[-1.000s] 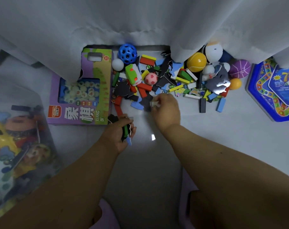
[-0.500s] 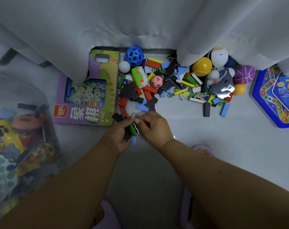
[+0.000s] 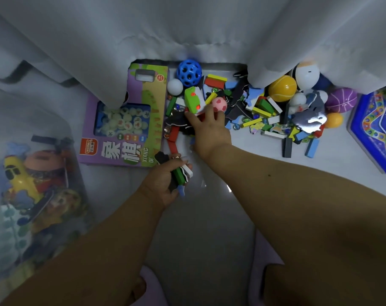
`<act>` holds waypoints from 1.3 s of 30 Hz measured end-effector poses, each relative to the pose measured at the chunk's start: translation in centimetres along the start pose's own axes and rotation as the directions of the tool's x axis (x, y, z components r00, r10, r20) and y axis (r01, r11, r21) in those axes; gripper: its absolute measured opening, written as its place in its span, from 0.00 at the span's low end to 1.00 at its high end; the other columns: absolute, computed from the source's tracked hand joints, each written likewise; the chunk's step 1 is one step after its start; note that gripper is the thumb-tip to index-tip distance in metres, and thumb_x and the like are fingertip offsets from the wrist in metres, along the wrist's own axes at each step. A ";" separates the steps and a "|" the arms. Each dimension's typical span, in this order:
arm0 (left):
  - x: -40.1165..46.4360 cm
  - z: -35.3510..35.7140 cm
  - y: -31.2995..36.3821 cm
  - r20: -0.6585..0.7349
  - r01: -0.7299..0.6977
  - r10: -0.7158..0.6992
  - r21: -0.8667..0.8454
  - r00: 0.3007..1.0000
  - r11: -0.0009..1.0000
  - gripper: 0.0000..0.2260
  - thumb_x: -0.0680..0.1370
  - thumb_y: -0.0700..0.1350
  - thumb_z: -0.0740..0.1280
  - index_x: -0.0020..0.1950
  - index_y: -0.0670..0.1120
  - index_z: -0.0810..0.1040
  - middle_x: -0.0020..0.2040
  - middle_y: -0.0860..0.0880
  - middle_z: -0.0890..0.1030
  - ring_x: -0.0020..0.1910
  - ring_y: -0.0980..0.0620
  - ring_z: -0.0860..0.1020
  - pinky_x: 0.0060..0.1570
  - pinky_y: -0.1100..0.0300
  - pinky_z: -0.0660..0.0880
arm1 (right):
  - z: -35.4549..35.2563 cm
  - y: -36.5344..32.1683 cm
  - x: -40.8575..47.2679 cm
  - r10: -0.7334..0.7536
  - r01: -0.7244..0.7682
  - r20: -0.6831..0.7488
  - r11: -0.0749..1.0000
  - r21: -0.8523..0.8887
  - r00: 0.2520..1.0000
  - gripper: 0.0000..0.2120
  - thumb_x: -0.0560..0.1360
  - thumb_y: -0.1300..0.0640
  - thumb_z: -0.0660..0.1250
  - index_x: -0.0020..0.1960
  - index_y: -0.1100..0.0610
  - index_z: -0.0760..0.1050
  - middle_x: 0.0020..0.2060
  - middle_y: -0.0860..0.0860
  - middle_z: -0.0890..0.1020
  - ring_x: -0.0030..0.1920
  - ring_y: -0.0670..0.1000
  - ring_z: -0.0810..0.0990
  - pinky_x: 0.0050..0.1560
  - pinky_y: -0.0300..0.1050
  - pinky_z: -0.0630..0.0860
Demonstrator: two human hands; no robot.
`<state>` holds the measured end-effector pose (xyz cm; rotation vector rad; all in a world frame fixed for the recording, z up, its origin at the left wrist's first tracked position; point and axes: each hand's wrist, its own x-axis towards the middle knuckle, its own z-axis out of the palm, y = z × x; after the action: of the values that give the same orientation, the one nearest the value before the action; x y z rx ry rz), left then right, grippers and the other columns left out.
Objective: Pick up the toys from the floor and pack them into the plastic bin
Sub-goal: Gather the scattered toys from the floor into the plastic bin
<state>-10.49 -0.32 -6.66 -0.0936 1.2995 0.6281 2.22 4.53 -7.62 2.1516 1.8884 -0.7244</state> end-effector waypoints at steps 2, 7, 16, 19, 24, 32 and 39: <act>0.1 -0.1 0.0 0.002 0.004 -0.004 0.000 1.000 1.000 0.07 0.78 0.35 0.64 0.42 0.46 0.75 0.41 0.47 0.78 0.37 0.52 0.79 0.27 0.66 0.76 | 0.2 0.2 0.1 -0.022 0.022 -0.015 1.000 -0.020 1.000 0.34 0.75 0.60 0.64 0.75 0.43 0.53 0.74 0.58 0.51 0.72 0.67 0.50 0.57 0.61 0.73; 0.3 0.1 0.1 0.012 0.010 -0.009 -0.032 1.000 0.999 0.08 0.77 0.34 0.64 0.41 0.46 0.75 0.42 0.47 0.78 0.39 0.51 0.79 0.28 0.65 0.77 | 0.8 0.9 -0.8 -0.048 0.048 -0.022 0.999 0.017 0.999 0.31 0.73 0.62 0.64 0.72 0.47 0.58 0.69 0.58 0.58 0.67 0.65 0.57 0.55 0.57 0.75; 0.6 0.2 -0.1 0.010 0.005 -0.005 -0.034 1.000 0.999 0.07 0.77 0.34 0.64 0.42 0.45 0.75 0.43 0.46 0.78 0.41 0.51 0.79 0.29 0.64 0.78 | 0.4 0.3 0.2 -0.112 0.117 0.050 0.987 -0.111 0.992 0.31 0.73 0.60 0.65 0.73 0.50 0.57 0.68 0.60 0.60 0.66 0.66 0.60 0.53 0.57 0.74; 0.6 0.2 -0.1 0.014 0.006 -0.005 -0.053 1.000 0.999 0.07 0.77 0.33 0.64 0.42 0.45 0.75 0.43 0.46 0.78 0.43 0.51 0.78 0.29 0.64 0.79 | 0.0 0.8 0.4 -0.145 0.160 0.104 0.976 -0.146 0.984 0.31 0.73 0.57 0.66 0.73 0.49 0.59 0.67 0.59 0.61 0.66 0.65 0.60 0.54 0.56 0.73; 0.9 0.3 -0.2 0.018 0.000 0.001 -0.042 1.000 0.999 0.08 0.77 0.33 0.63 0.42 0.45 0.74 0.43 0.46 0.78 0.43 0.51 0.78 0.30 0.62 0.78 | -0.3 1.4 0.4 -0.181 0.197 0.129 0.973 -0.121 0.975 0.26 0.72 0.55 0.67 0.70 0.51 0.66 0.64 0.57 0.65 0.66 0.62 0.61 0.54 0.55 0.73; 0.4 0.5 0.0 0.013 0.010 -0.010 -0.023 1.000 1.000 0.06 0.77 0.34 0.63 0.44 0.45 0.74 0.43 0.46 0.78 0.39 0.51 0.79 0.28 0.65 0.77 | -0.5 3.4 1.1 -0.186 0.186 0.102 0.982 0.017 0.977 0.23 0.74 0.53 0.64 0.68 0.55 0.68 0.62 0.60 0.68 0.67 0.65 0.62 0.68 0.53 0.63; -0.8 0.7 0.0 0.032 0.042 -0.041 -0.026 0.999 0.999 0.05 0.78 0.36 0.64 0.45 0.44 0.74 0.44 0.46 0.78 0.42 0.51 0.78 0.32 0.63 0.78 | -0.8 5.3 1.1 -0.134 0.128 -0.008 0.927 0.351 0.991 0.04 0.71 0.63 0.62 0.44 0.59 0.74 0.46 0.56 0.72 0.51 0.59 0.71 0.48 0.44 0.65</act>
<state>-9.94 -0.32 -5.74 -0.1323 1.2561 0.6095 7.63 4.95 -8.39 2.2186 2.0386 -1.1851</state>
